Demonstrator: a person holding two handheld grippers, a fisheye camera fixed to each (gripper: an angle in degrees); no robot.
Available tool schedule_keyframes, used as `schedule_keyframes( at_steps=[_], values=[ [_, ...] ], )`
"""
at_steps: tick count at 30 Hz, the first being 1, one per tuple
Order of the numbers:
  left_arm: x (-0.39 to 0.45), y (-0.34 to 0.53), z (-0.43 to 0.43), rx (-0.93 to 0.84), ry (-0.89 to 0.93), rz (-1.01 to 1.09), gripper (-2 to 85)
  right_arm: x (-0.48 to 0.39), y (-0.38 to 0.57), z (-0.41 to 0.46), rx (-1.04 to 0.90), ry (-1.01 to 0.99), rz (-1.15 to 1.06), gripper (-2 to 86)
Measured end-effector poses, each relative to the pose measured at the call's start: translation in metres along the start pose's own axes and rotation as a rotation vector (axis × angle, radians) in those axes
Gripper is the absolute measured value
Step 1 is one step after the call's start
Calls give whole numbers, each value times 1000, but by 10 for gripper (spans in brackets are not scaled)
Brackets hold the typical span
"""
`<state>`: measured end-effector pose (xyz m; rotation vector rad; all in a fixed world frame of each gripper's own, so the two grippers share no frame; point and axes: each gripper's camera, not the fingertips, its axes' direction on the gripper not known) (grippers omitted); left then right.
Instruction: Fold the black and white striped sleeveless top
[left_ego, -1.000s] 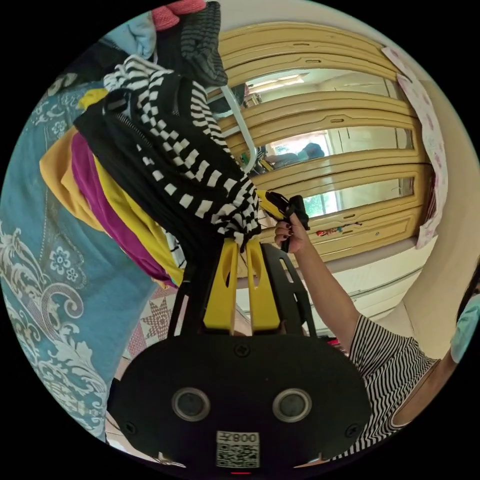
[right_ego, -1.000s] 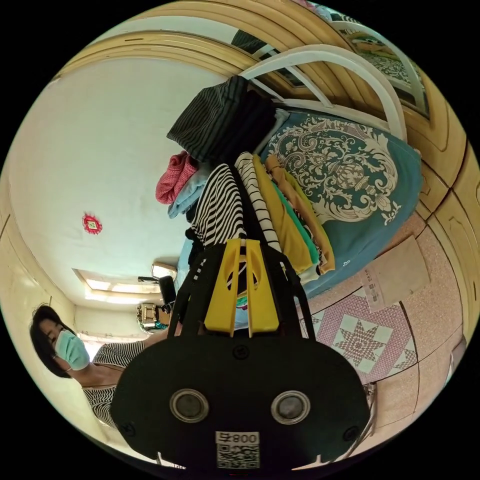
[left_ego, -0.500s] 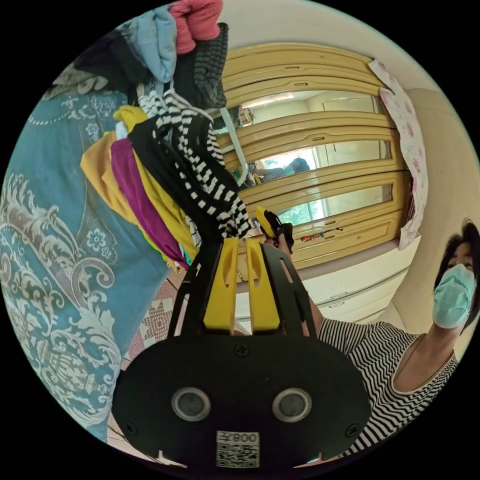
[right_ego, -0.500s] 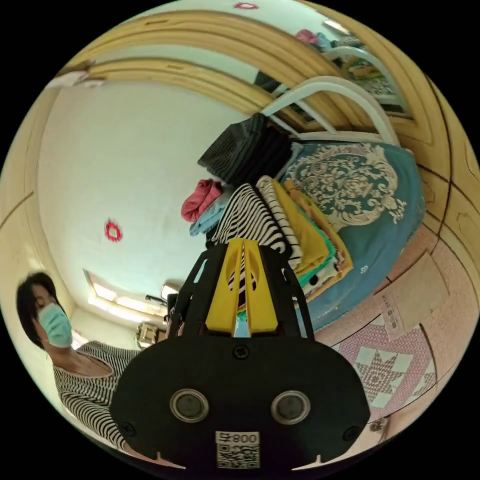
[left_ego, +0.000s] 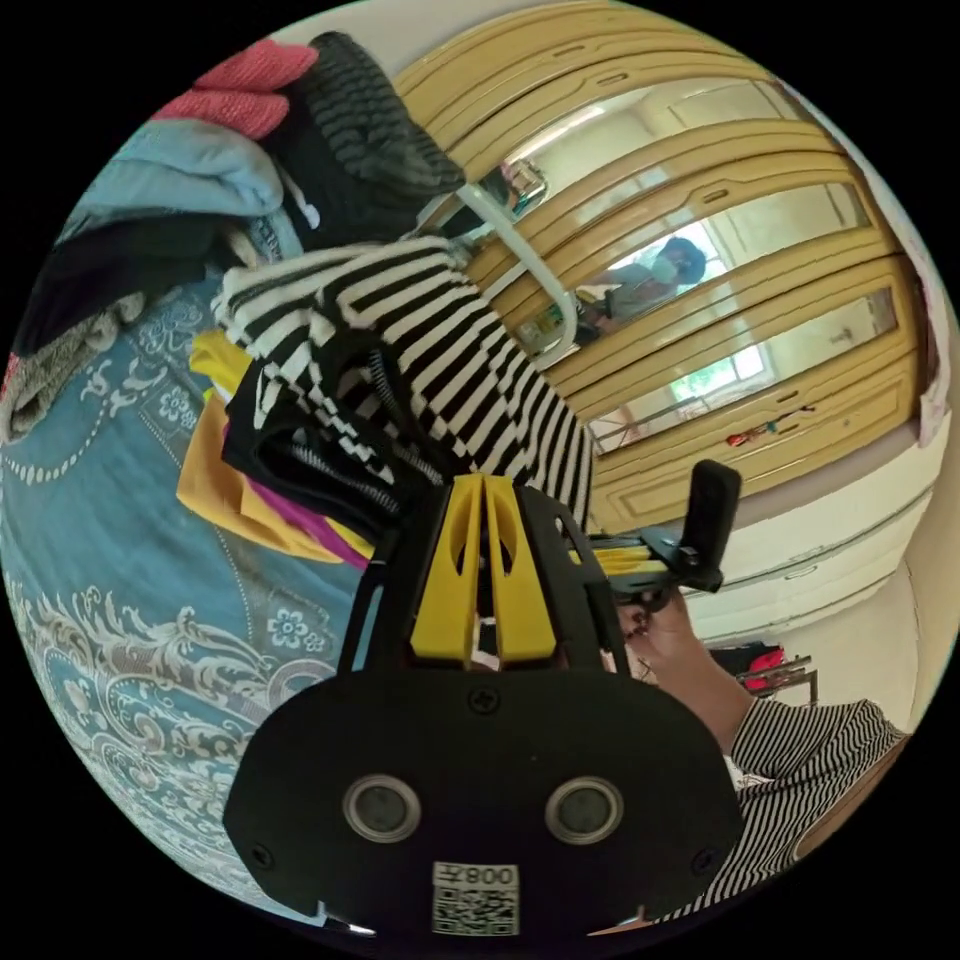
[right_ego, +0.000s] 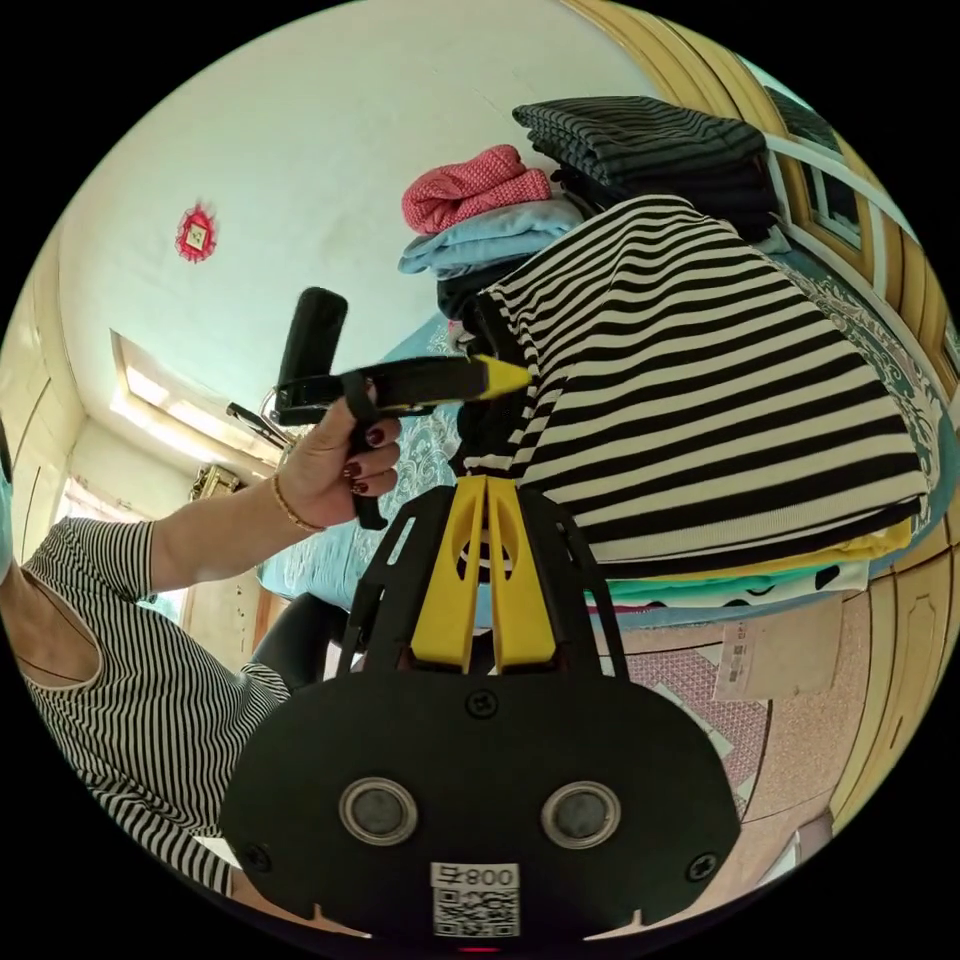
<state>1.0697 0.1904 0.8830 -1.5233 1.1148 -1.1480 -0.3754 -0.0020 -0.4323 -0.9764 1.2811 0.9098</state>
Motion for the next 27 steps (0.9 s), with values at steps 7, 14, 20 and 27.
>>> schedule_keyframes(
  at_steps=[7,14,20,27],
  values=[
    [-9,-10,-22,166,123,-50,3,7,17,-27,112,54,2,1],
    [-23,-24,-38,117,103,-2,21,40,42,-17,159,38,99,3],
    [-77,-14,-70,165,158,-116,88,70,102,-38,401,-103,236,9],
    [-142,-1,-61,160,267,-337,107,119,157,-14,411,-192,460,28]
  ],
)
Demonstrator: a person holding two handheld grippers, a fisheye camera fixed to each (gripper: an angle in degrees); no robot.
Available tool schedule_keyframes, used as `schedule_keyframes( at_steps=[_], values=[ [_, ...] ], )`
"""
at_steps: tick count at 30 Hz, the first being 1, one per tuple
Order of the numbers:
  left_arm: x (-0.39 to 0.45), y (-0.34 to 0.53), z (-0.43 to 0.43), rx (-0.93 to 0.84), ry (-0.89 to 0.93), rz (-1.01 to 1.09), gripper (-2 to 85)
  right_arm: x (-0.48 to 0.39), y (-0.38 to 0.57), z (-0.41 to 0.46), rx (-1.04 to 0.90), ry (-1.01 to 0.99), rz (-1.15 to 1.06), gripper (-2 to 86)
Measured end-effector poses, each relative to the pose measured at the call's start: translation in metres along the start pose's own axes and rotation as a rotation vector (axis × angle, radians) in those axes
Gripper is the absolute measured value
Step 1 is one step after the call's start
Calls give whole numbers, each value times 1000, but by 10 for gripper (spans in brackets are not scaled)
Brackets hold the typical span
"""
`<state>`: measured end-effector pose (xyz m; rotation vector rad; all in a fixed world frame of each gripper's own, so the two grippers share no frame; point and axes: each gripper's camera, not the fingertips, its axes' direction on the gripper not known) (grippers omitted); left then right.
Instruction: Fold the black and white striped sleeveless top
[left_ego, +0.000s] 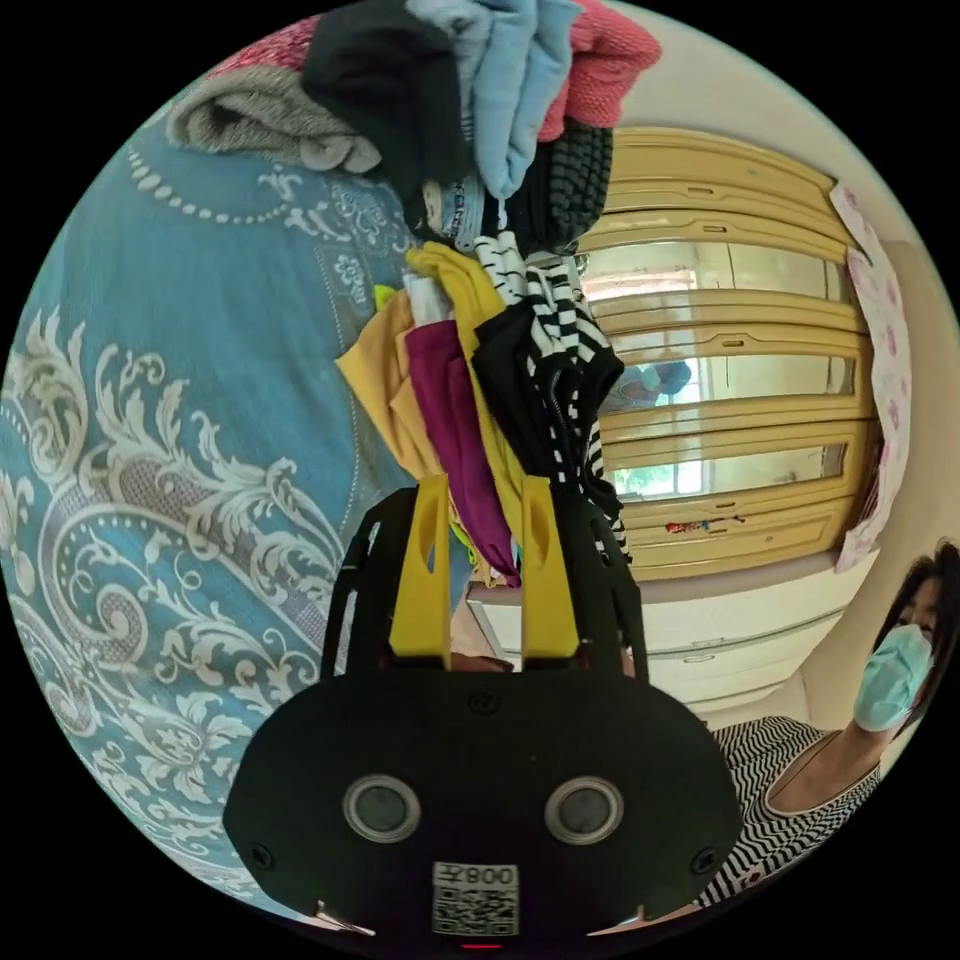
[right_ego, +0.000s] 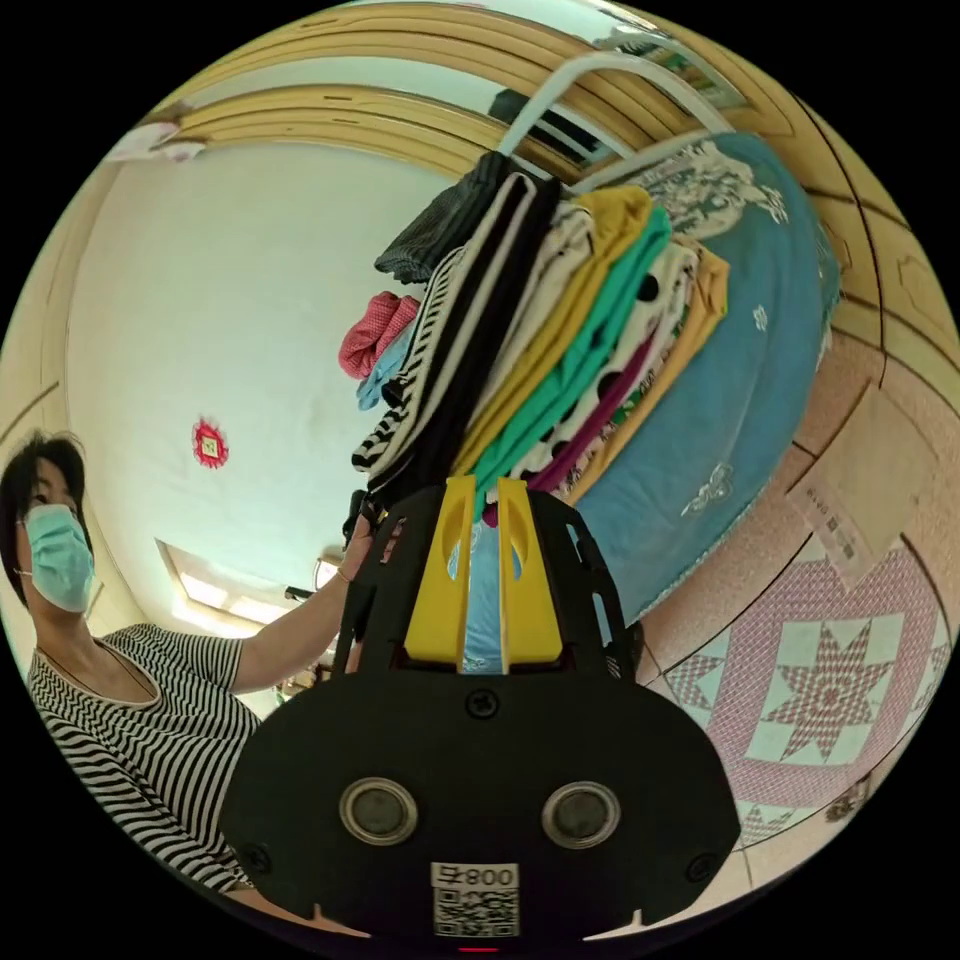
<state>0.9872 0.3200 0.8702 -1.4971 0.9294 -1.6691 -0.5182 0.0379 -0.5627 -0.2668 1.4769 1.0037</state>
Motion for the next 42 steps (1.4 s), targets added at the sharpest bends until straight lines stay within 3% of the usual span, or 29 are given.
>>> schedule_keyframes(
  at_steps=[7,12,17,21,32,38,42],
  values=[
    [-20,-10,9,-66,47,-38,115,21,-17,7,-4,13,46,36],
    [-41,-29,1,10,110,-114,128,38,-54,-15,115,72,78,40],
    [-59,-68,-9,88,110,-154,138,67,-124,-48,271,128,142,48],
    [-66,-97,-5,79,93,-150,140,68,-186,-48,254,197,130,49],
    [-86,-152,34,-17,122,-119,75,49,-383,62,-153,259,34,38],
    [-90,-159,37,7,116,-72,49,39,-447,146,-507,508,-26,5],
    [-83,-163,38,9,77,-3,39,32,-460,180,-601,591,-112,-2]
  ],
)
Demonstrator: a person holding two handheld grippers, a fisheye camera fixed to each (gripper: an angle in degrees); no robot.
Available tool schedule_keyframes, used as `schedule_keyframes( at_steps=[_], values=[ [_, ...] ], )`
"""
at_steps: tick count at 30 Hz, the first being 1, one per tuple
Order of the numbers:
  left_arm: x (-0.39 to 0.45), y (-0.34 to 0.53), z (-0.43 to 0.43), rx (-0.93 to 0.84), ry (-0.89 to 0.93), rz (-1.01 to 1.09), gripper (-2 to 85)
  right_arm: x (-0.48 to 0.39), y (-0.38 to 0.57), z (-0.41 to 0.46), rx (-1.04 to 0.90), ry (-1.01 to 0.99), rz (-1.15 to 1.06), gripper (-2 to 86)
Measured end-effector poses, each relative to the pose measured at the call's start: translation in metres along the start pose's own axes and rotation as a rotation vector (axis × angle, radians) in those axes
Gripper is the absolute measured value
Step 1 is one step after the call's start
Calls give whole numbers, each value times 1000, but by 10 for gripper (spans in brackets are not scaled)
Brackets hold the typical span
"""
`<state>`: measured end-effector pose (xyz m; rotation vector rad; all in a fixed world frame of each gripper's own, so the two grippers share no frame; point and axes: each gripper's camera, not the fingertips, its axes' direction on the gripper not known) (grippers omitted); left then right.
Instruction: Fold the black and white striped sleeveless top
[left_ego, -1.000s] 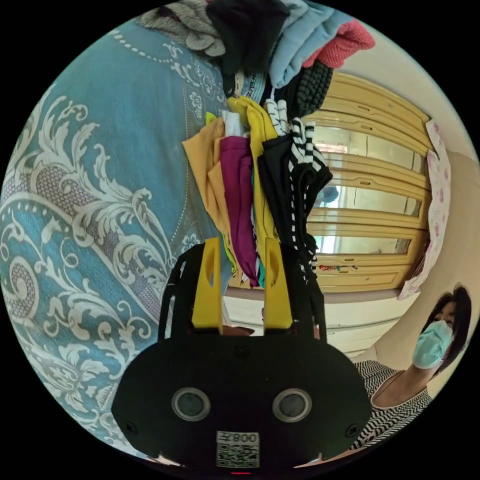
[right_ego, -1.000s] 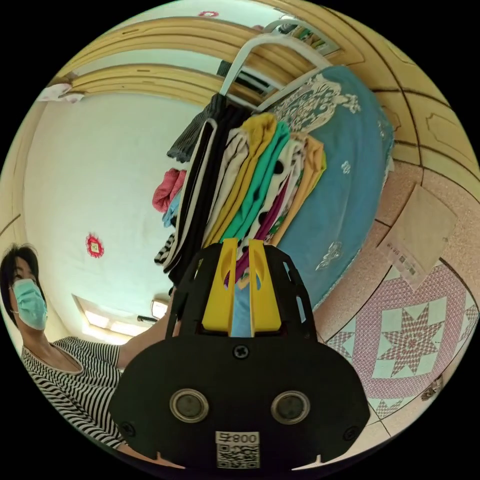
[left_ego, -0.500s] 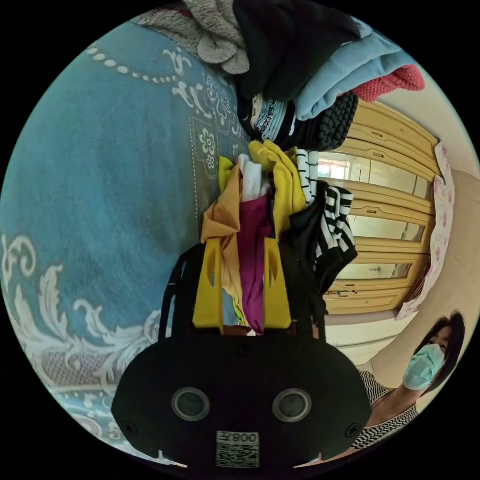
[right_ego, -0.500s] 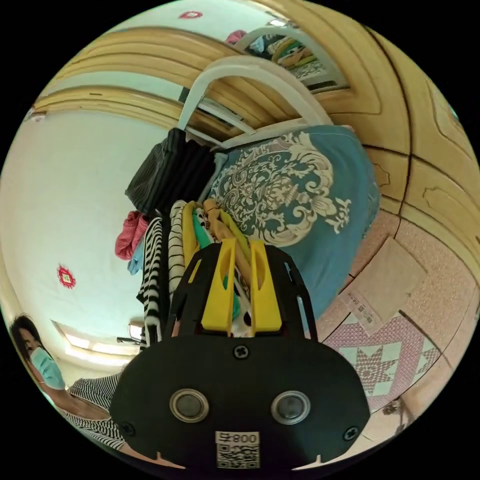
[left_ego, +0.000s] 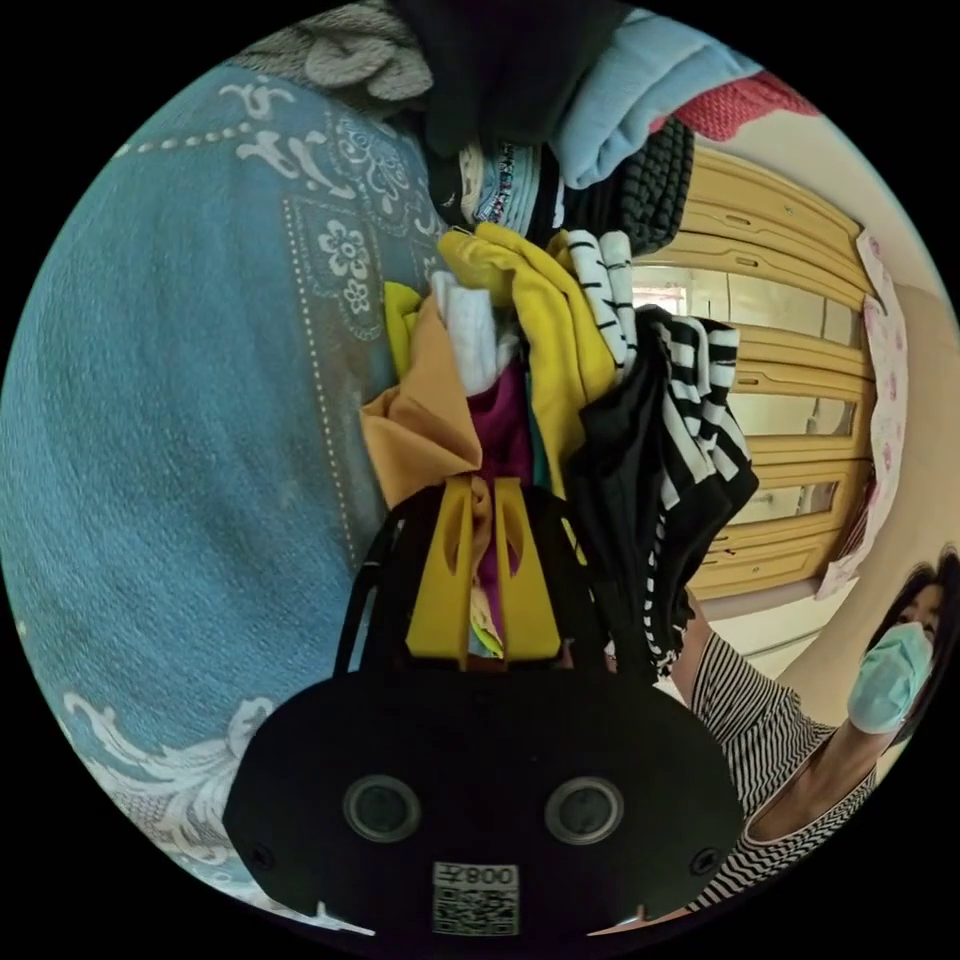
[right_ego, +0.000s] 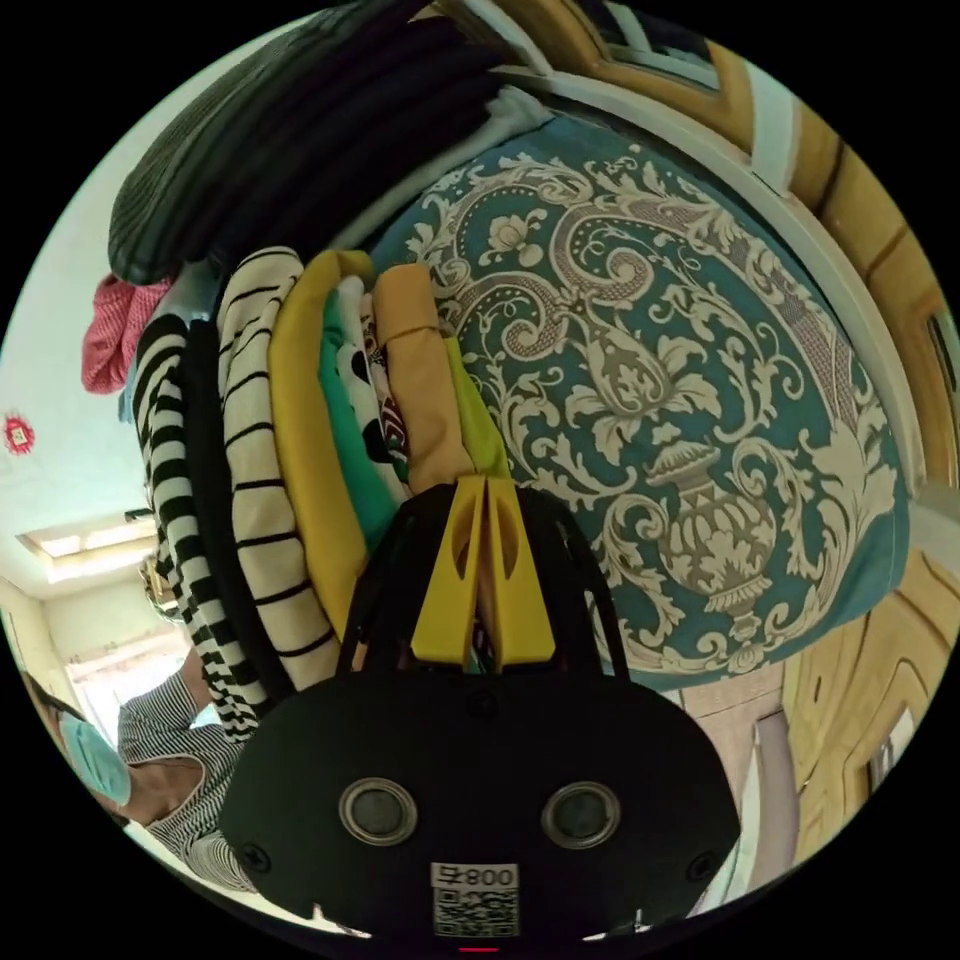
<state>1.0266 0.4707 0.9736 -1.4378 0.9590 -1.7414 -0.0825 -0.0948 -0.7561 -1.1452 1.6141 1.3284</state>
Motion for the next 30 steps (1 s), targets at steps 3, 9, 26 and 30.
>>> schedule_keyframes(
  at_steps=[3,9,26,30],
  values=[
    [2,1,1,17,87,24,33,-9,-7,-3,10,34,-63,-4],
    [11,18,-8,55,138,62,28,-27,-16,-9,9,-83,-216,-5],
    [-23,55,-39,76,45,-38,51,52,26,-88,333,-137,8,-1],
    [-32,68,-12,-40,82,-79,55,68,47,-69,255,-60,54,0]
  ],
)
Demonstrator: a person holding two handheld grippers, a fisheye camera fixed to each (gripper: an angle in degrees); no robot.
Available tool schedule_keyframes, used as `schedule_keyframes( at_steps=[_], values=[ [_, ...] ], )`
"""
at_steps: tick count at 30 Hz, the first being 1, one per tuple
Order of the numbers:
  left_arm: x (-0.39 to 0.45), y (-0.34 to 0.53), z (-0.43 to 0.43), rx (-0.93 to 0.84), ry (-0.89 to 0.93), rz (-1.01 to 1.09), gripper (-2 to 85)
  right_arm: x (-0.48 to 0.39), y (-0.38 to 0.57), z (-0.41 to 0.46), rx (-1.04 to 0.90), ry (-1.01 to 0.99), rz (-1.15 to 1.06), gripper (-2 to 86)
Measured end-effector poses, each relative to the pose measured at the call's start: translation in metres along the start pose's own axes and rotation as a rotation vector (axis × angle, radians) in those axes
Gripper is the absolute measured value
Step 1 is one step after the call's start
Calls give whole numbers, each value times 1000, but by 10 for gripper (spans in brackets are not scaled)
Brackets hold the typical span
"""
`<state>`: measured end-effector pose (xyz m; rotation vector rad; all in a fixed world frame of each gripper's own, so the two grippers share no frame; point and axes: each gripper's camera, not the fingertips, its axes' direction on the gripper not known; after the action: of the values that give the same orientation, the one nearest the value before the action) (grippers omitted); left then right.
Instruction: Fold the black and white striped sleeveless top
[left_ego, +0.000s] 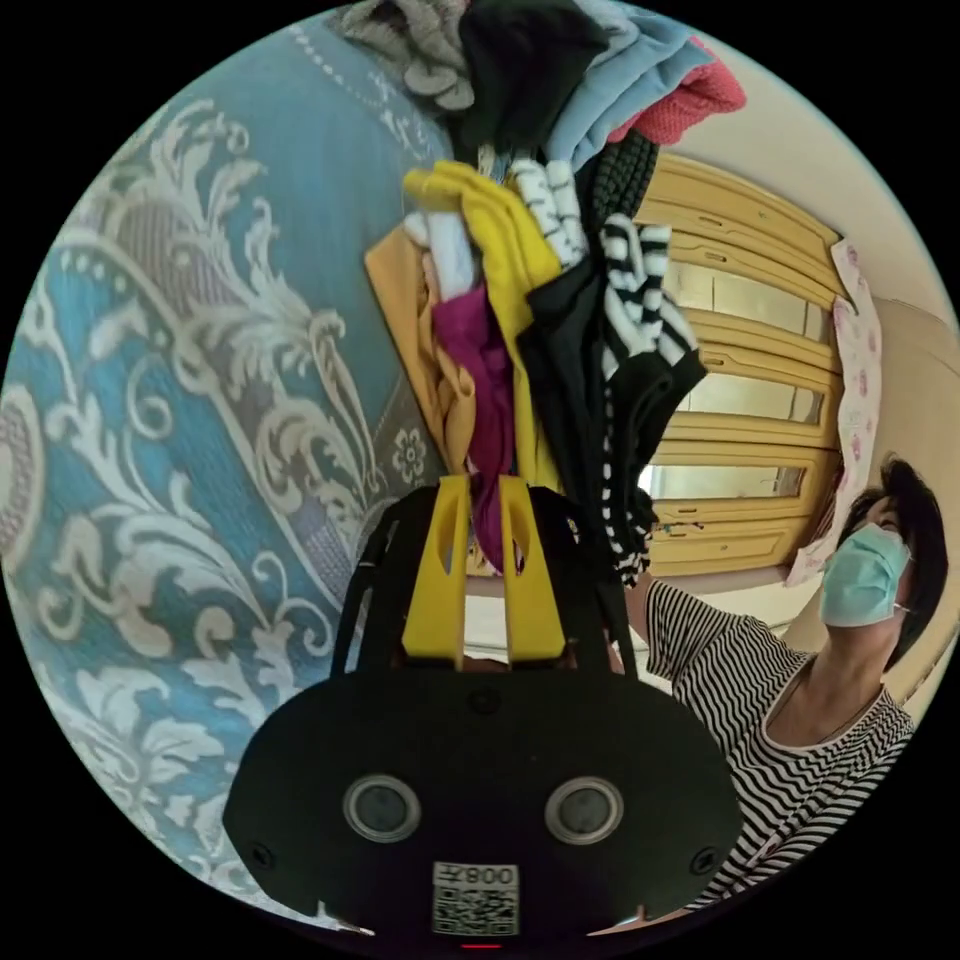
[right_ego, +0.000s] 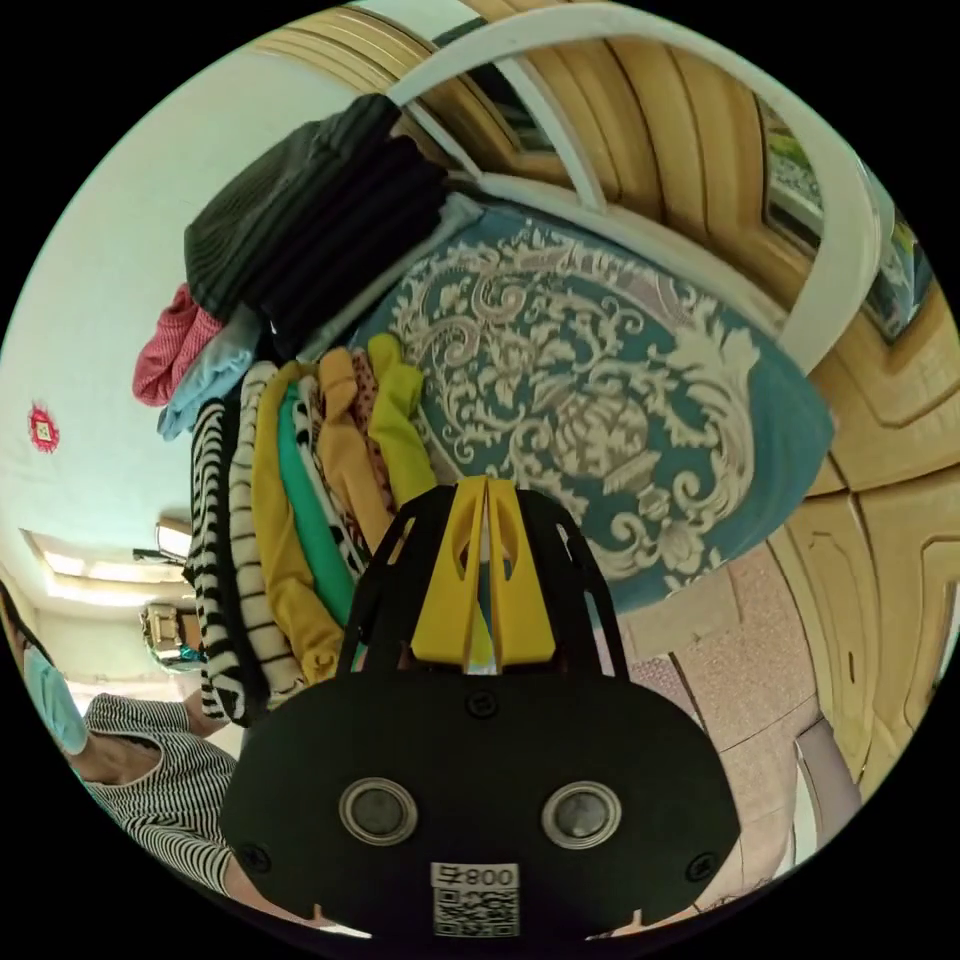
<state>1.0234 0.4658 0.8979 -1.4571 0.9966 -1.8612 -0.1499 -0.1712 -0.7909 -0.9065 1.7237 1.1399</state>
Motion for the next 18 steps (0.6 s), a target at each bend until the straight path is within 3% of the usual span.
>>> schedule_keyframes(
  at_steps=[2,4,12,18],
  values=[
    [-5,-7,20,-54,58,-10,54,4,15,20,-71,-40,-9,0],
    [-6,-16,35,-88,110,-4,51,6,28,18,-13,-82,9,0],
    [26,-28,40,-82,99,112,36,-8,57,19,-20,-252,26,0],
    [33,-28,28,-43,102,127,32,-50,68,0,-10,-138,-73,0]
  ],
)
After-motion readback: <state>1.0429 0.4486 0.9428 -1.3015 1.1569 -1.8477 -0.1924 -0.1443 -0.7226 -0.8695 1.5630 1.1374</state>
